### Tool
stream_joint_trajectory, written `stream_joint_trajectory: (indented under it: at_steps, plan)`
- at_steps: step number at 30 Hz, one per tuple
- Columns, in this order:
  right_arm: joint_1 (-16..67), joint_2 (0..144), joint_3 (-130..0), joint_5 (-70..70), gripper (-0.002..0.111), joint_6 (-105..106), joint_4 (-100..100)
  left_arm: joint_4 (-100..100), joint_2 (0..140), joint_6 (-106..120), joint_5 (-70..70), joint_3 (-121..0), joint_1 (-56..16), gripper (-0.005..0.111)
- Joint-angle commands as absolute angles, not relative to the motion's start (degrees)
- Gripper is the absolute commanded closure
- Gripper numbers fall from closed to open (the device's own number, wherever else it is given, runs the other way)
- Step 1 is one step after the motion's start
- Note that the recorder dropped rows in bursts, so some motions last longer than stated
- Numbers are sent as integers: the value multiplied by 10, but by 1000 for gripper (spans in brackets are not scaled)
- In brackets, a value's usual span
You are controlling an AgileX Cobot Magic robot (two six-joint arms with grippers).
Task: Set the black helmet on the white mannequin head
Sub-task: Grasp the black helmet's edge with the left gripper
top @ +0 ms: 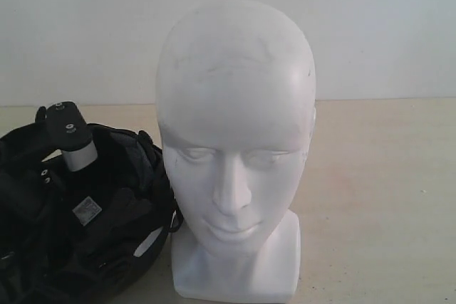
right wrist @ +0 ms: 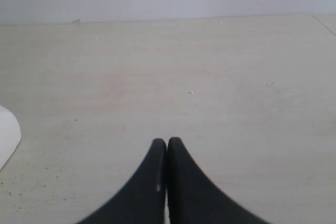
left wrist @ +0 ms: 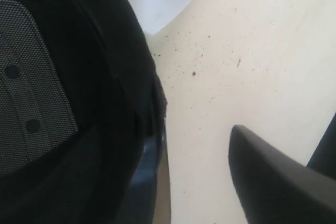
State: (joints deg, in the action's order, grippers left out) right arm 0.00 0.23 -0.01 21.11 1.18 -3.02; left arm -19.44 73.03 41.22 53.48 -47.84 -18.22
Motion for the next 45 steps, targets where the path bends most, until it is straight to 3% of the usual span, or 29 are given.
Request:
stream_joint_trajectory:
  at_steps: [1,35,39,45]
  plan:
    - [-1,0,0,209,108,12,-27,-193,748,422,506,-479,-186,40]
    - [-1,0,0,209,108,12,-27,-188,848,454,374,-421,-186,40]
    - [-1,0,0,209,108,12,-27,-194,857,448,369,-421,-186,47]
    - [-1,0,0,209,108,12,-27,-199,858,436,369,-421,-186,70]
